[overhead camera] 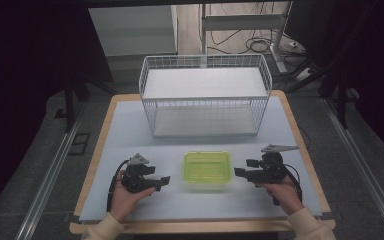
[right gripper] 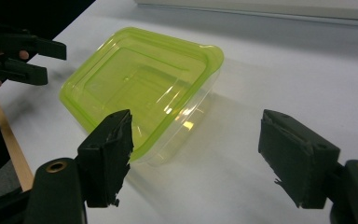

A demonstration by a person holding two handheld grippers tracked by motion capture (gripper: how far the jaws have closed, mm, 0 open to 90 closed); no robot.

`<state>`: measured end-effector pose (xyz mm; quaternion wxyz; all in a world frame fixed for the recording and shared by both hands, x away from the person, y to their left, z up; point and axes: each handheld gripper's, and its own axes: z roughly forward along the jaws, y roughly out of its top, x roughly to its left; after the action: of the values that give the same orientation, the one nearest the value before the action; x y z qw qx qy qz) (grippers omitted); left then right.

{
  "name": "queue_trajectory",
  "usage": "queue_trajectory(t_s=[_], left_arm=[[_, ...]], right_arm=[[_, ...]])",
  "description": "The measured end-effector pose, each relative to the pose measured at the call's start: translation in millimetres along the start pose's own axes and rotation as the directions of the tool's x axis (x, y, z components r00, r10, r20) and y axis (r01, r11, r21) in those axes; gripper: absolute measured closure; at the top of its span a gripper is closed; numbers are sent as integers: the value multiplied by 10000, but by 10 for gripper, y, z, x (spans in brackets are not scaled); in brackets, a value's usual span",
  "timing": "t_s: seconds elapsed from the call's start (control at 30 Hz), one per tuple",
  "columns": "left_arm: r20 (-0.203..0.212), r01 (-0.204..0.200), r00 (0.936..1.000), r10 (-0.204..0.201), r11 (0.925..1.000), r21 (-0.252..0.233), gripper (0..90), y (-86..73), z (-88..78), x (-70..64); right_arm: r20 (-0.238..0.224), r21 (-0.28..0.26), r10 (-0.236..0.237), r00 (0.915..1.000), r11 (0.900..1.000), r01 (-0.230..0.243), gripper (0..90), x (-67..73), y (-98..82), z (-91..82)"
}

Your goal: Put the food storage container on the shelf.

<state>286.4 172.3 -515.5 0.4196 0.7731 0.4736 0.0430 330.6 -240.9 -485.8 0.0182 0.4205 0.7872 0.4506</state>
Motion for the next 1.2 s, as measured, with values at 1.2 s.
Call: queue_trajectory(t_s=[1.2], left_arm=[[2408,2721,9306,-2756,9611,484,452,382,458,64]], right_arm=[[-951,727,2148,9720,9753,-2084,457,-126,175,336]])
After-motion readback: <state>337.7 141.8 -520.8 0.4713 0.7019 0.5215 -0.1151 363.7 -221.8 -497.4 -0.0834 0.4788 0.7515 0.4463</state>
